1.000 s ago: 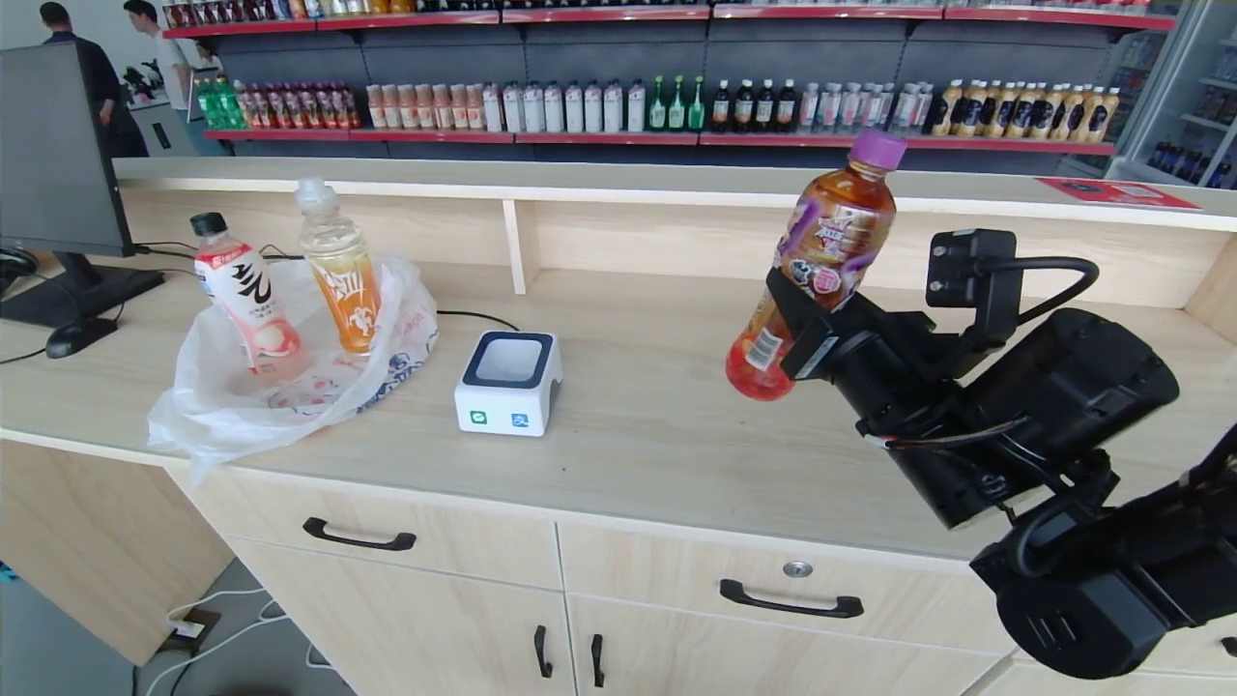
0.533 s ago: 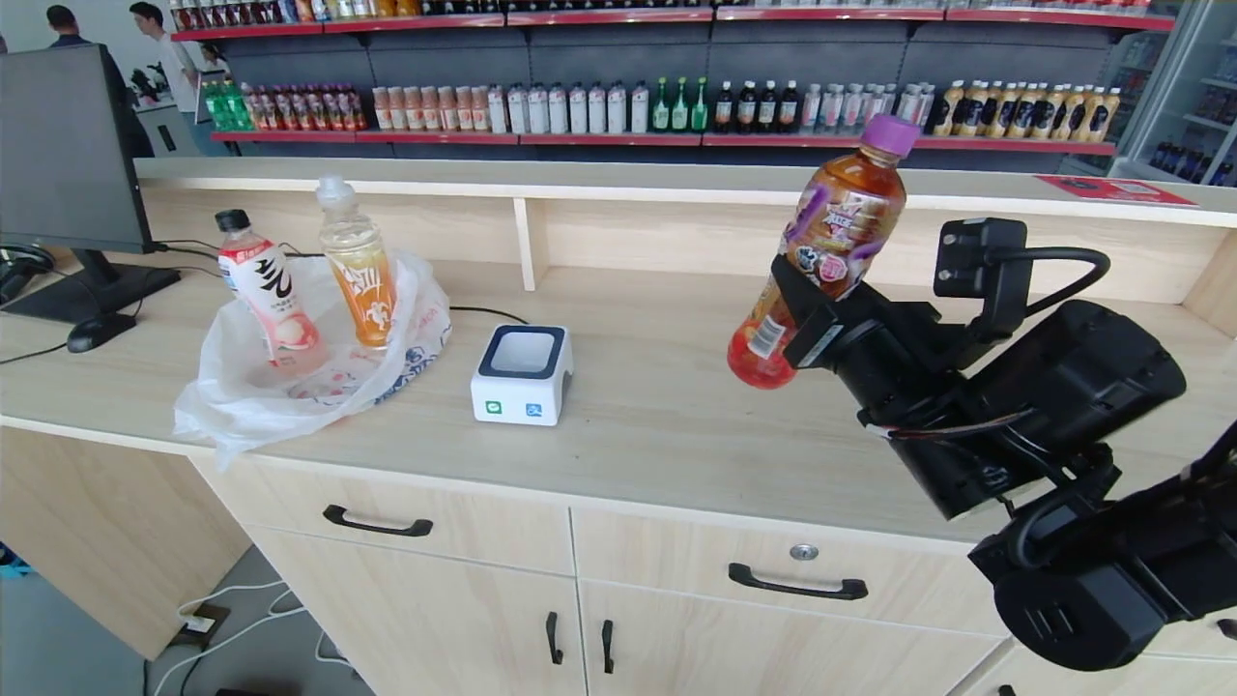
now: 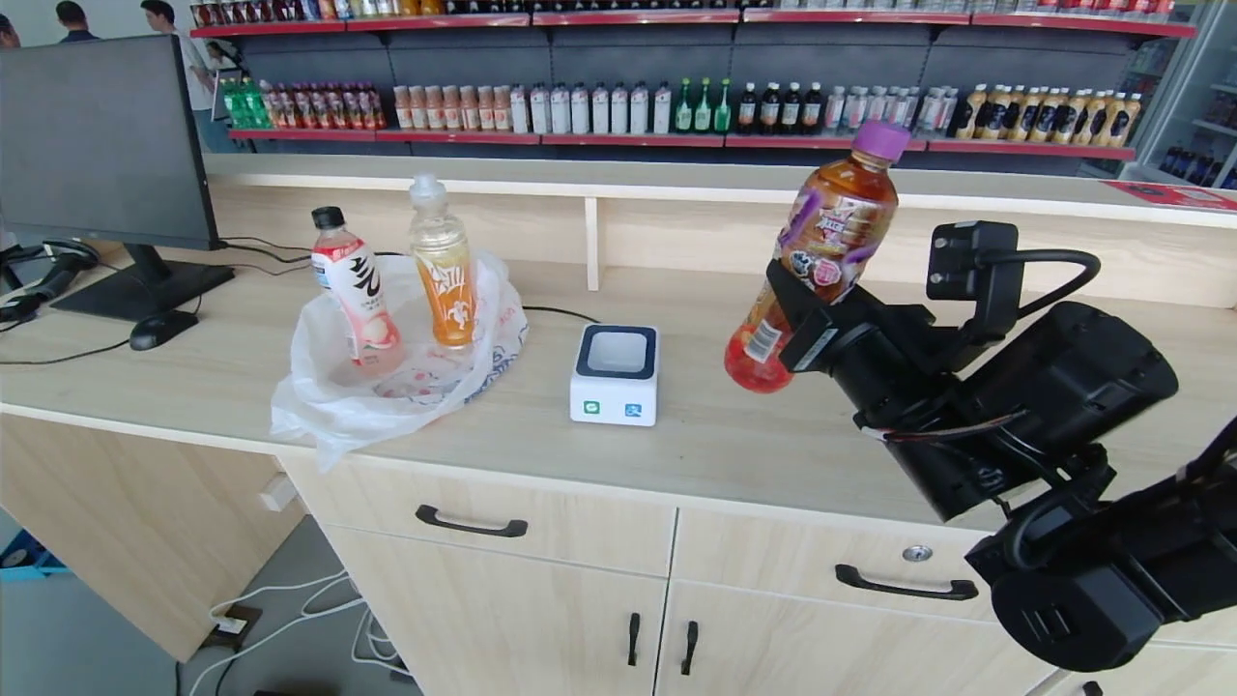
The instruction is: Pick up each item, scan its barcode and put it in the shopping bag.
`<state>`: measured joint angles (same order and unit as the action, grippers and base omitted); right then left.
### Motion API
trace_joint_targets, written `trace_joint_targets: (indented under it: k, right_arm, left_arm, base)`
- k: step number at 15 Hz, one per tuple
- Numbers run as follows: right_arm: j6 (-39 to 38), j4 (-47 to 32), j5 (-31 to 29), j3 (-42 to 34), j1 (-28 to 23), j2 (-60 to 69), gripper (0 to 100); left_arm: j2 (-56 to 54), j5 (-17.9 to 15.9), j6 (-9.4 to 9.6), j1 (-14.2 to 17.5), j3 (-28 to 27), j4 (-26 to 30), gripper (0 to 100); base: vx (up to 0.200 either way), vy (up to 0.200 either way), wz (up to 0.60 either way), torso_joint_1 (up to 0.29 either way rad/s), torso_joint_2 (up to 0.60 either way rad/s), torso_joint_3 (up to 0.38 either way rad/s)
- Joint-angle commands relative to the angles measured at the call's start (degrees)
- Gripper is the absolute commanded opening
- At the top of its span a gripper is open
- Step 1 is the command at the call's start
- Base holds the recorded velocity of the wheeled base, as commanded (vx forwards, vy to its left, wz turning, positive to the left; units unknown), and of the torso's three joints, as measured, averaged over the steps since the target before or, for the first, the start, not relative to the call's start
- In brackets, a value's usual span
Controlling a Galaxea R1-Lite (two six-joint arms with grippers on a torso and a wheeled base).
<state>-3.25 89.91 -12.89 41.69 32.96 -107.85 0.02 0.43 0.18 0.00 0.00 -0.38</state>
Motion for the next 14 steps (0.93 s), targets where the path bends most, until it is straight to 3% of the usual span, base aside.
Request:
trace_joint_targets:
  k: [1,9,14]
  right_arm:
    - [0.1,0.1,0.1,0.1,0.0,0.4,0]
    - [0.2,0.1,0.0,0.6,0.0,0.4,0]
    - [0.2,0.1,0.0,0.4,0.0,0.4,0]
  left_arm:
    - [0.0,0.0,-0.01,0.0,0.0,-0.1,100]
    - [0.1,0.0,-0.27,0.0,0.0,-0.1,100]
    - [0.0,0.0,-0.36,0.0,0.0,-0.1,100]
  base:
    - [0.000,0.200,0.00,0.002,0.00,0.002]
    - [0.000,0.200,0.00,0.003,0.00,0.004]
    - [0.000,0.000,0.00,0.000,0.00,0.000]
